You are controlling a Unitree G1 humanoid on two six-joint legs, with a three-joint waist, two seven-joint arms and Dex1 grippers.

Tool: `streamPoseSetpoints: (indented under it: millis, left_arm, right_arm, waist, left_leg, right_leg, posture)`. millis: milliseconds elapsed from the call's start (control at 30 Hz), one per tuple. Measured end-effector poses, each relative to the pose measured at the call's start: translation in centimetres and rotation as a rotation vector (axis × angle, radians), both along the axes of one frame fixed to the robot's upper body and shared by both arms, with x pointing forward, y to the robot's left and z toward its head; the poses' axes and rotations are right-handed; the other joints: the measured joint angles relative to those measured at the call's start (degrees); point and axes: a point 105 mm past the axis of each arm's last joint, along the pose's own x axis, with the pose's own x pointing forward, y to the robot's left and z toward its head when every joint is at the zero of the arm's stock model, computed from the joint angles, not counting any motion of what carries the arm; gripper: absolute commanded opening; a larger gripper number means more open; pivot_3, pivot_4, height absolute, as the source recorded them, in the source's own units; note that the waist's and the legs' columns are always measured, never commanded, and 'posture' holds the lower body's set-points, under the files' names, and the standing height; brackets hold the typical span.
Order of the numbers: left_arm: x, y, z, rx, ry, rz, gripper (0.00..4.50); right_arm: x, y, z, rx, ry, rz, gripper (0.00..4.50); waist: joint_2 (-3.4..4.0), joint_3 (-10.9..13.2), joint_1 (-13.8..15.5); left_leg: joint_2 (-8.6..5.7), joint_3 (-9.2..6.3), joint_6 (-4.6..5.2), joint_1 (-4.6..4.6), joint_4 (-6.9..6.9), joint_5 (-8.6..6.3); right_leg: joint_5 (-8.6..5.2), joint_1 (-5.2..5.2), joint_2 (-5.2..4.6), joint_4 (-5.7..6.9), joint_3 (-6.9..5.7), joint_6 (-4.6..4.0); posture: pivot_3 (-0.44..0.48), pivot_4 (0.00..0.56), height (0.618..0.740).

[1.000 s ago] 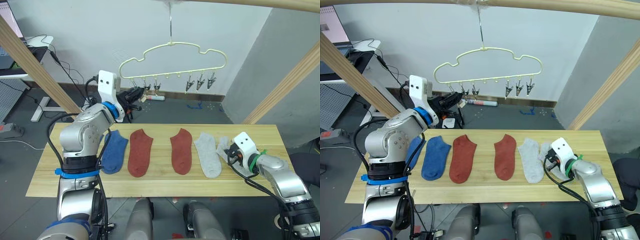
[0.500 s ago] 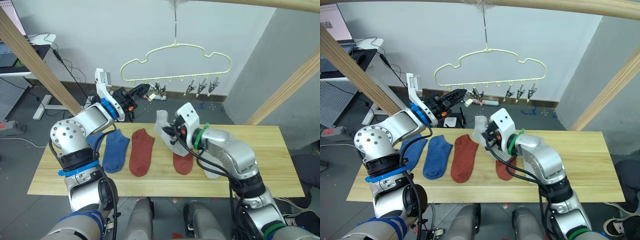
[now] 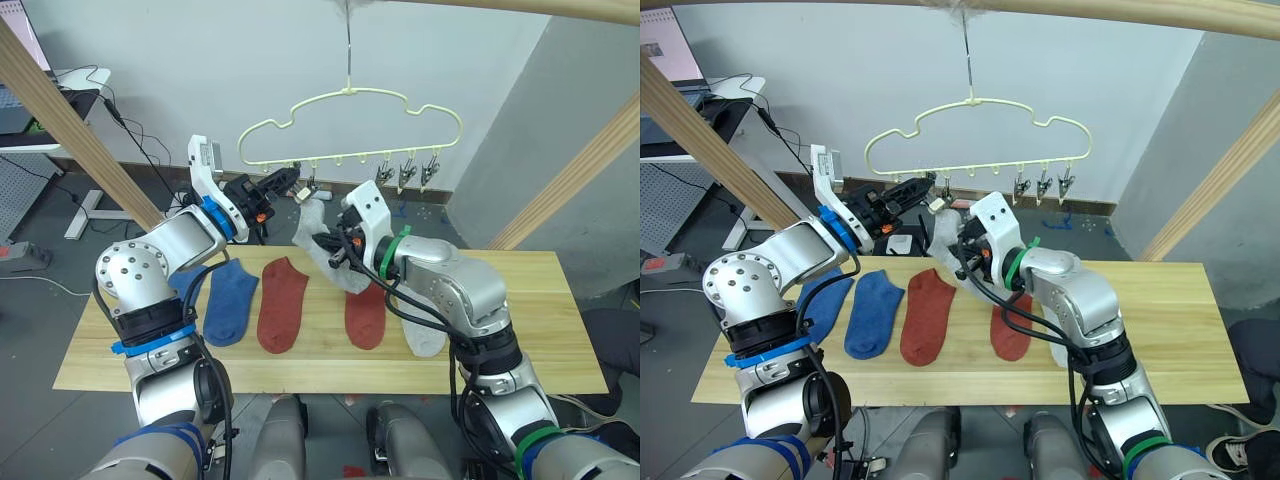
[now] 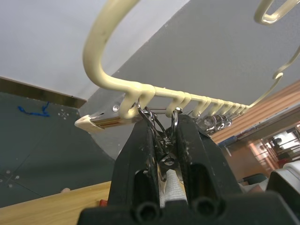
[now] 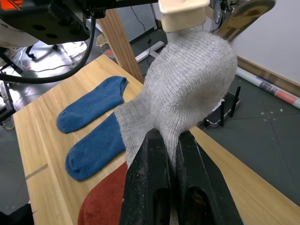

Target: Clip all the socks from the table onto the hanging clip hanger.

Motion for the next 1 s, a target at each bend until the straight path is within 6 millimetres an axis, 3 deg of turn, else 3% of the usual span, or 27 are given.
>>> streamPoseSetpoints:
  millis: [533,1000]
  left_arm:
    - [0.0,0.0,-0.1,0.005,-0.004,0.005,0.27]
    - [0.0,0.0,0.1,-0.003,-0.012,0.003,0.27]
  right_arm:
    - [-1.1,0.0,0.6,0.03,0.036,0.039,0.05]
    - [-0.3,-0.2,1.1,0.06,0.047,0.001,0.05]
  waist:
    - [0.0,0.0,0.0]
    - [0.0,0.0,0.0]
  left_leg:
    - [0.0,0.0,0.0,0.0,-0.03,0.0]
    - [0.0,0.0,0.0,0.0,-0.06,0.0]
  right_leg:
    - [0.0,-0.01,0.0,-0.02,0.01,0.0]
    - [0.0,-0.02,0.01,-0.04,0.01,0.0]
  posture:
    - [0.063,0.261,0.74]
    - [0.069,0.262,0.74]
